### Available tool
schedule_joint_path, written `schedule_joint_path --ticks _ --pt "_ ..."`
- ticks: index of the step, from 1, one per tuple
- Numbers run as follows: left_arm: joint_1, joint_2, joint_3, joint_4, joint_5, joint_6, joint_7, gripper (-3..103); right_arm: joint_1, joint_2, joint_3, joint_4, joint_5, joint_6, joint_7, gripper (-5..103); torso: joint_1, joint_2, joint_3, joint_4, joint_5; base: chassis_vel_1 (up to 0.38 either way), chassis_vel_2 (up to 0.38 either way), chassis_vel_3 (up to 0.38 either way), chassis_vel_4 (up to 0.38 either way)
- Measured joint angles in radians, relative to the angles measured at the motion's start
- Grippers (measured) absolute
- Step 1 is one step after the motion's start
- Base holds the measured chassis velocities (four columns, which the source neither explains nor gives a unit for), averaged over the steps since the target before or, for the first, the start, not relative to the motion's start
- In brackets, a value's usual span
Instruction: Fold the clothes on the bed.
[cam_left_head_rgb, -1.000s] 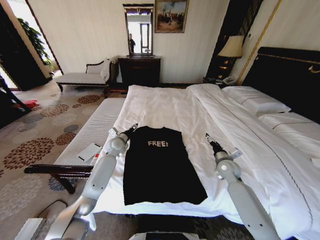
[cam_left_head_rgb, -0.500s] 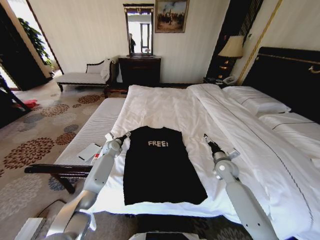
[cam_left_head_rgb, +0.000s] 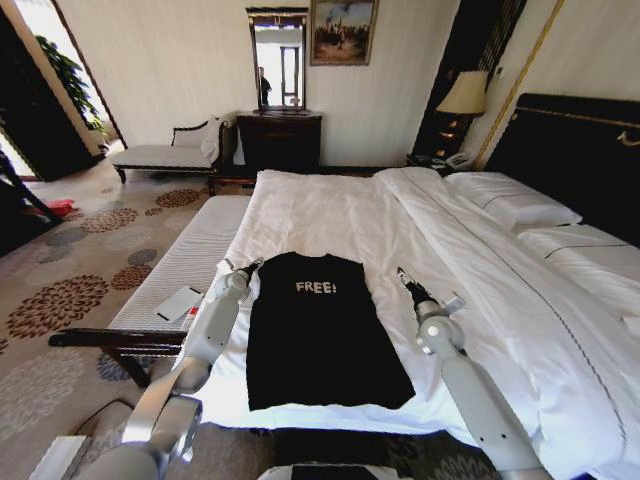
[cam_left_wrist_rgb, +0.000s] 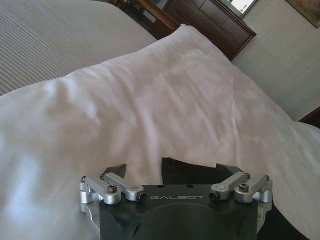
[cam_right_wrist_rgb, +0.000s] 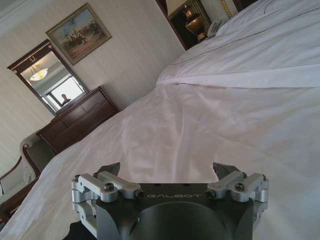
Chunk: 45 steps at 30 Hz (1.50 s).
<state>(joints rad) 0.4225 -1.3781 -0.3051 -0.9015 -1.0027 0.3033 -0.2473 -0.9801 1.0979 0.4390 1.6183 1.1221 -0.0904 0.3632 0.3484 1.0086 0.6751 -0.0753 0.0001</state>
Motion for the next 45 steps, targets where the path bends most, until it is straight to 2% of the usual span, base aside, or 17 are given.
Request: schedule_joint_path --ticks 5,8,9,11,14,17,19,22,23,24,25,27,28,31,41,45 --pt "-0.011 -0.009 -0.004 0.024 0.01 -0.01 0.027 99 0.007 0.003 -0.007 -0.007 -0.002 0.0 0.0 100 0.0 0.0 0.0 0.0002 -0.0002 0.0 0.0 0.0 0.0" --pt "-0.025 -0.022 -0.009 0.053 0.026 -0.022 0.045 85 0.008 0.008 -0.01 -0.01 -0.008 -0.001 0.0 100 0.0 0.0 0.0 0.0 0.0 0.0 0.0 0.0 0.0" --pt "-0.025 -0.022 -0.009 0.053 0.026 -0.022 0.045 85 0.008 0.008 -0.01 -0.01 -0.008 -0.001 0.0 100 0.0 0.0 0.0 0.0 0.0 0.0 0.0 0.0 0.0" --pt "-0.034 -0.033 -0.016 0.077 0.046 -0.029 0.059 74 0.009 0.01 -0.011 -0.01 -0.01 -0.001 0.0 100 0.0 0.0 0.0 -0.0001 -0.0001 0.0 0.0 0.0 0.0" --pt "-0.037 -0.038 -0.02 0.09 0.059 -0.032 0.067 68 0.009 0.01 -0.011 -0.01 -0.01 -0.001 0.0 100 0.0 0.0 0.0 0.0001 -0.0001 0.0 0.0 0.0 0.0" --pt "-0.041 -0.044 -0.025 0.103 0.072 -0.033 0.074 52 0.008 0.008 -0.011 -0.011 -0.011 -0.001 0.0 100 0.0 0.0 0.0 0.0 -0.0001 0.0 0.0 0.0 0.0" --pt "-0.041 -0.045 -0.026 0.106 0.075 -0.033 0.075 52 0.008 0.008 -0.011 -0.011 -0.011 -0.001 0.001 100 0.0 0.0 0.0 0.0 -0.0001 0.0 0.0 0.0 0.0" --pt "-0.048 -0.05 -0.033 0.127 0.097 -0.038 0.084 36 0.009 0.008 -0.011 -0.011 -0.012 -0.001 0.001 100 0.0 0.0 0.0 0.0001 -0.0001 0.0 0.0 0.0 0.0" --pt "-0.048 -0.05 -0.034 0.129 0.099 -0.039 0.085 36 0.009 0.008 -0.011 -0.011 -0.012 -0.001 0.001 100 0.0 0.0 0.0 0.0001 -0.0001 0.0 0.0 0.0 0.0" --pt "-0.05 -0.051 -0.035 0.133 0.104 -0.041 0.087 24 0.009 0.009 -0.012 -0.011 -0.013 -0.001 0.001 100 0.0 0.0 0.0 0.0001 -0.0001 0.0 0.0 0.0 0.0" --pt "-0.05 -0.051 -0.035 0.133 0.104 -0.041 0.087 24 0.009 0.009 -0.012 -0.011 -0.013 -0.001 0.001 100 0.0 0.0 0.0 0.0001 -0.0001 0.0 0.0 0.0 0.0" --pt "-0.053 -0.053 -0.035 0.138 0.11 -0.044 0.089 14 0.009 0.011 -0.013 -0.012 -0.014 -0.001 0.002 100 0.0 0.0 0.0 0.0001 -0.0001 0.0 0.0 0.0 0.0" --pt "-0.054 -0.053 -0.035 0.139 0.112 -0.044 0.09 14 0.009 0.012 -0.013 -0.012 -0.014 -0.001 0.002 100 0.0 0.0 0.0 0.0 -0.0001 0.0 0.0 0.0 0.0" --pt "-0.059 -0.053 -0.034 0.145 0.117 -0.046 0.092 3 0.009 0.014 -0.013 -0.012 -0.015 -0.001 0.003 100 0.0 0.0 0.0 0.0 -0.0001 0.0 0.0 0.0 0.0" --pt "-0.087 -0.036 -0.012 0.156 0.127 -0.056 0.1 0 0.014 0.004 -0.02 -0.01 -0.015 -0.002 0.004 100 0.0 0.0 0.0 -0.0001 -0.0002 0.0 0.0 0.0 0.0" --pt "-0.12 -0.018 0.004 0.164 0.125 -0.059 0.103 0 0.072 -0.023 -0.076 -0.045 0.014 -0.015 0.017 100 0.0 0.0 0.0 -0.0003 -0.0002 0.0 0.0 0.0 0.0"
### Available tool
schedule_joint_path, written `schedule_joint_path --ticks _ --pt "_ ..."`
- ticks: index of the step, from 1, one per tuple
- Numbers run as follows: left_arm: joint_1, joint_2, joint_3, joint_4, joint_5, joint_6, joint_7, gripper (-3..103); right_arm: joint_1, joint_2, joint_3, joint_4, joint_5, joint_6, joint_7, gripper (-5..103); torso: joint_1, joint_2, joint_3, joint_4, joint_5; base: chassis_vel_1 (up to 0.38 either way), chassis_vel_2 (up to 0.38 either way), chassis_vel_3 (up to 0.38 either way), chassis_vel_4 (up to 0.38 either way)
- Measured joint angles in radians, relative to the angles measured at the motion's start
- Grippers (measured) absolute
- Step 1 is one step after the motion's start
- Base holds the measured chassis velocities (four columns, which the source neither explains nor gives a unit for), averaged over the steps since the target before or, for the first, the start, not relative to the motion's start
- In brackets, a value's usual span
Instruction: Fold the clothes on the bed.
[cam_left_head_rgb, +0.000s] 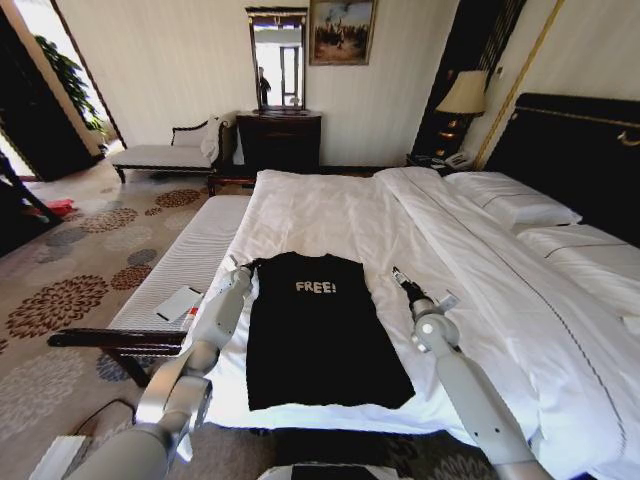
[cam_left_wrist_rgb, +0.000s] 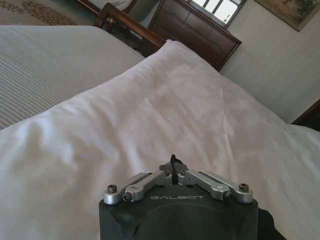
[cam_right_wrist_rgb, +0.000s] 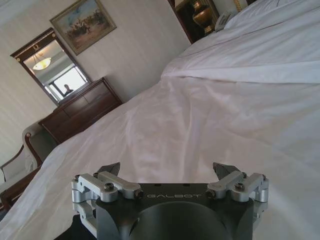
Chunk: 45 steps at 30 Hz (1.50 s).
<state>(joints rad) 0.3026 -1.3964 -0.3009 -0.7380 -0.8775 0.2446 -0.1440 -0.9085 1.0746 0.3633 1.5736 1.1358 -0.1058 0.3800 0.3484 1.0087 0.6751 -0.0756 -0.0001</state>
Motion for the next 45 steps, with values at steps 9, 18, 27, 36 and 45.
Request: schedule_joint_path --ticks 9,18,27,36,45 --pt "-0.017 0.015 0.006 0.008 -0.001 -0.001 0.004 0 0.206 -0.021 -0.179 -0.153 0.073 -0.059 0.003 100 0.0 0.0 0.0 0.0005 -0.0003 0.0 0.0 0.0 0.0" --pt "0.003 0.036 0.002 0.004 -0.001 -0.002 0.011 0 0.397 0.054 -0.336 -0.375 0.127 -0.088 -0.03 100 0.0 0.0 0.0 0.0005 0.0001 0.0 0.0 0.0 0.0" --pt "0.013 0.038 -0.005 0.003 0.006 -0.007 0.023 0 0.553 0.196 -0.379 -0.63 0.153 -0.117 -0.104 100 0.0 0.0 0.0 0.0006 -0.0001 0.0 0.0 0.0 0.0" --pt "0.011 0.038 -0.003 0.003 0.006 -0.009 0.026 0 0.614 0.244 -0.37 -0.771 0.058 -0.103 -0.156 100 0.0 0.0 0.0 0.0002 0.0 0.0 0.0 0.0 0.0" --pt "0.015 0.042 -0.004 -0.005 0.003 -0.009 0.029 0 0.622 0.258 -0.356 -0.836 0.015 -0.095 -0.171 100 0.0 0.0 0.0 0.0002 0.0 0.0 0.0 0.0 0.0"
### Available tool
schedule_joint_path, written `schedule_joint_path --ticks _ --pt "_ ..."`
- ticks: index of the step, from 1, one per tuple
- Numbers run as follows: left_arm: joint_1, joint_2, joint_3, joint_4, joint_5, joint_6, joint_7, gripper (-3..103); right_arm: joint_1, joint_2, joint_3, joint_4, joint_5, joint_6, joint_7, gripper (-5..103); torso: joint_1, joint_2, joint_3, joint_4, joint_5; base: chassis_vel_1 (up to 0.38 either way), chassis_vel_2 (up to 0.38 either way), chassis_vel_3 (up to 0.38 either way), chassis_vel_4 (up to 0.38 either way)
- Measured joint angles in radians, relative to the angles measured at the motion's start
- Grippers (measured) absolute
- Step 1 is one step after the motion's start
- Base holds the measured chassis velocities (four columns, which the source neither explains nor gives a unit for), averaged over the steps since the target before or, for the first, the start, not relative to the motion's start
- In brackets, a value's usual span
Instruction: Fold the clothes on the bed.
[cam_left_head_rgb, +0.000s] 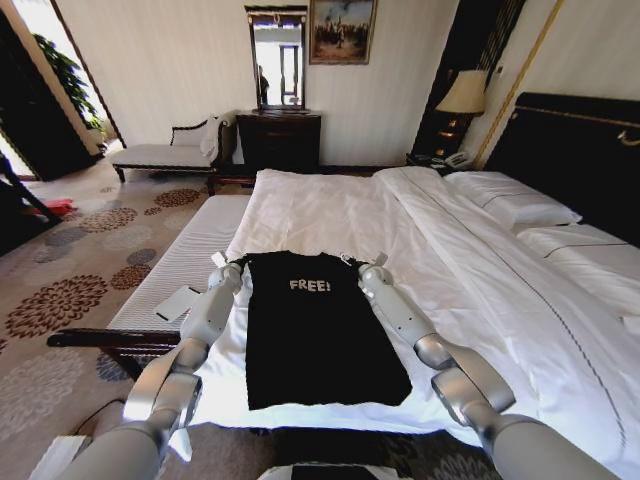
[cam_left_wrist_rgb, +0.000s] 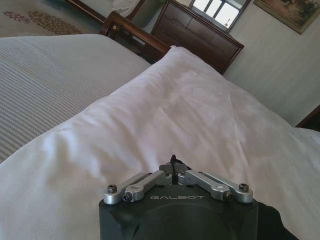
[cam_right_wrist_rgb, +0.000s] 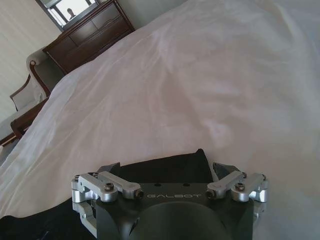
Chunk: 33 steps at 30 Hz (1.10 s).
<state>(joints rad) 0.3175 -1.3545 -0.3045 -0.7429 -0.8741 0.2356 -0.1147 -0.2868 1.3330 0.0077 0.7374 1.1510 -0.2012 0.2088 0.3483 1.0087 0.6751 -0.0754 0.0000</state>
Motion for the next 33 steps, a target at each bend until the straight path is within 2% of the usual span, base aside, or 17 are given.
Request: schedule_joint_path --ticks 2,5,7,9,12,13,15,17,18,19,20,21,24,26,27,28,33 --pt "0.001 0.002 0.0 -0.002 -0.001 0.0 0.0 0 0.003 0.005 0.003 -0.011 -0.004 0.0 -0.003 100 0.0 0.0 0.0 0.0 0.0001 0.0 0.0 0.0 0.0" --pt "0.006 0.011 0.002 -0.01 -0.003 0.0 0.0 0 0.021 0.024 0.022 -0.063 -0.028 -0.001 -0.015 91 0.0 0.0 0.0 0.0002 0.0 0.0 0.0 0.0 0.0" --pt "0.006 0.013 0.003 -0.01 -0.003 0.0 0.0 0 0.023 0.025 0.024 -0.069 -0.031 -0.001 -0.016 91 0.0 0.0 0.0 0.0003 -0.0001 0.0 0.0 0.0 0.0" --pt "0.007 0.016 0.003 -0.012 -0.004 0.0 -0.001 0 0.028 0.03 0.028 -0.083 -0.043 -0.001 -0.023 80 0.0 0.0 0.0 0.0004 0.0 0.0 0.0 0.0 0.0" --pt "0.007 0.017 0.003 -0.012 -0.005 0.0 -0.001 0 0.03 0.032 0.028 -0.093 -0.054 -0.002 -0.026 75 0.0 0.0 0.0 0.0002 0.0 0.0 0.0 0.0 0.0" --pt "0.007 0.016 0.003 -0.012 -0.005 0.0 -0.001 0 0.033 0.035 0.028 -0.103 -0.066 -0.002 -0.028 64 0.0 0.0 0.0 0.0002 0.0001 0.0 0.0 0.0 0.0" --pt "0.006 0.016 0.002 -0.012 -0.005 0.0 -0.001 0 0.035 0.036 0.029 -0.108 -0.07 -0.002 -0.029 64 0.0 0.0 0.0 0.0002 0.0 0.0 0.0 0.0 0.0" --pt "0.005 0.012 0.002 -0.011 -0.005 0.0 -0.001 0 0.041 0.043 0.03 -0.125 -0.084 -0.001 -0.033 53 0.0 0.0 0.0 0.0003 0.0001 0.0 0.0 0.0 0.0" --pt "0.005 0.012 0.002 -0.011 -0.005 0.0 -0.001 0 0.041 0.043 0.03 -0.125 -0.084 -0.001 -0.033 53 0.0 0.0 0.0 0.0003 0.0001 0.0 0.0 0.0 0.0" --pt "0.004 0.01 0.002 -0.011 -0.004 0.0 -0.001 0 0.047 0.048 0.033 -0.14 -0.096 0.0 -0.038 47 0.0 0.0 0.0 0.0003 0.0 0.0 0.0 0.0 0.0" --pt "0.004 0.008 0.002 -0.011 -0.004 0.0 -0.001 0 0.056 0.058 0.046 -0.173 -0.123 0.007 -0.05 32 0.0 0.0 0.0 0.0003 0.0 0.0 0.0 0.0 0.0" --pt "0.004 0.009 0.002 -0.011 -0.004 0.0 -0.001 0 0.057 0.059 0.048 -0.174 -0.124 0.008 -0.052 26 0.0 0.0 0.0 0.0001 0.0001 0.0 0.0 0.0 0.0" --pt "0.004 0.011 0.003 -0.011 -0.004 0.0 -0.001 0 0.057 0.059 0.051 -0.173 -0.125 0.01 -0.056 21 0.0 0.0 0.0 0.0001 0.0001 0.0 0.0 0.0 0.0" --pt "0.003 0.014 0.003 -0.011 -0.004 0.0 -0.001 0 0.056 0.059 0.055 -0.167 -0.124 0.015 -0.061 10 0.0 0.0 0.0 0.0001 0.0 0.0 0.0 0.0 0.0" --pt "0.002 0.014 0.003 -0.011 -0.004 0.0 -0.001 0 0.056 0.058 0.056 -0.165 -0.123 0.017 -0.063 10 0.0 0.0 0.0 0.0002 0.0 0.0 0.0 0.0 0.0" --pt "0.002 0.014 0.003 -0.011 -0.004 0.0 -0.001 0 0.056 0.057 0.059 -0.16 -0.122 0.023 -0.069 5 0.0 0.0 0.0 0.0002 0.0 0.0 0.0 0.0 0.0" --pt "-0.002 0.014 0.003 -0.011 -0.004 0.0 0.0 0 0.053 0.052 0.061 -0.139 -0.117 0.046 -0.091 0 0.0 0.0 0.0 0.0002 0.0 0.0 0.0 0.0 0.0"
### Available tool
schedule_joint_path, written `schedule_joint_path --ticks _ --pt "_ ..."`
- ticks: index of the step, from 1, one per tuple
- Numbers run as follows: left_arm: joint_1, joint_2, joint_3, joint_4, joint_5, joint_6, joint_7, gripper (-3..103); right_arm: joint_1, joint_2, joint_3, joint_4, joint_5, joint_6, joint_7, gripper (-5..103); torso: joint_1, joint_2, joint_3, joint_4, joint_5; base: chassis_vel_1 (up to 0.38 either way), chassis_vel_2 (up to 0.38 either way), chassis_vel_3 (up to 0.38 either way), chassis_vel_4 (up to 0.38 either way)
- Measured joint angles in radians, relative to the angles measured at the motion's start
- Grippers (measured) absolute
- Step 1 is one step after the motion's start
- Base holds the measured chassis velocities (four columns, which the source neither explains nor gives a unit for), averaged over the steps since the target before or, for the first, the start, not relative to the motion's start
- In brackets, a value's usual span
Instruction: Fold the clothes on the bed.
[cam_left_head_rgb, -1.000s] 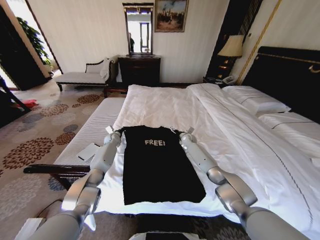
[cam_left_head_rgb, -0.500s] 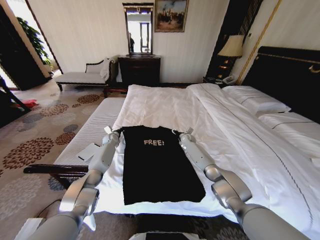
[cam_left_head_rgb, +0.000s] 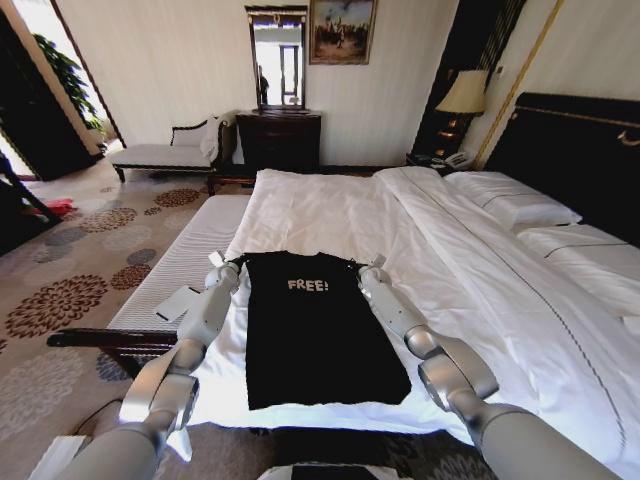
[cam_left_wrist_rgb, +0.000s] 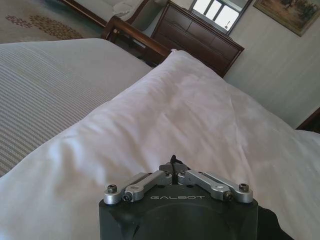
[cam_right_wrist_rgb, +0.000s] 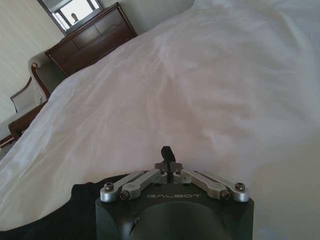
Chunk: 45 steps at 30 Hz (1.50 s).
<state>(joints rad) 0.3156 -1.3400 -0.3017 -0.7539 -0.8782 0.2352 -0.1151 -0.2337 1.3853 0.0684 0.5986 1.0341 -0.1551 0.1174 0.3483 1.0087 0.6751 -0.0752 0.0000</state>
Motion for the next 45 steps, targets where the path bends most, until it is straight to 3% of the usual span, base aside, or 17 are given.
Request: schedule_joint_path --ticks 11,33,38,39,43,45 --pt "-0.061 0.025 -0.021 0.0 -0.053 -0.015 0.0 0 0.01 -0.033 -0.018 0.12 0.101 0.067 -0.022 0 0.0 0.0 0.0 0.0001 0.0001 0.0 0.0 0.0 0.0" --pt "-0.071 0.107 -0.01 -0.113 -0.146 -0.024 -0.015 0 0.024 -0.098 -0.087 0.294 0.197 0.098 -0.01 0 0.0 0.0 0.0 0.0 0.0001 0.0 0.0 0.0 0.0" --pt "0.079 0.187 -0.002 -0.342 -0.227 -0.01 -0.065 0 -0.056 -0.16 -0.116 0.422 0.216 0.089 0.023 0 0.0 0.0 0.0 0.0002 0.0003 0.0 0.0 0.0 0.0" --pt "0.079 0.187 -0.002 -0.342 -0.227 -0.01 -0.065 0 -0.056 -0.16 -0.116 0.422 0.216 0.089 0.023 0 0.0 0.0 0.0 0.0002 0.0003 0.0 0.0 0.0 0.0" --pt "0.285 0.269 -0.029 -0.615 -0.303 0.005 -0.107 0 -0.199 -0.295 -0.12 0.625 0.257 0.064 0.094 0 0.0 0.0 0.0 0.0001 0.0002 0.0 0.0 0.0 0.0" --pt "0.325 0.285 -0.037 -0.668 -0.311 0.006 -0.114 0 -0.235 -0.327 -0.119 0.679 0.261 0.058 0.109 0 0.0 0.0 0.0 -0.0003 0.0002 0.0 0.0 0.0 0.0"
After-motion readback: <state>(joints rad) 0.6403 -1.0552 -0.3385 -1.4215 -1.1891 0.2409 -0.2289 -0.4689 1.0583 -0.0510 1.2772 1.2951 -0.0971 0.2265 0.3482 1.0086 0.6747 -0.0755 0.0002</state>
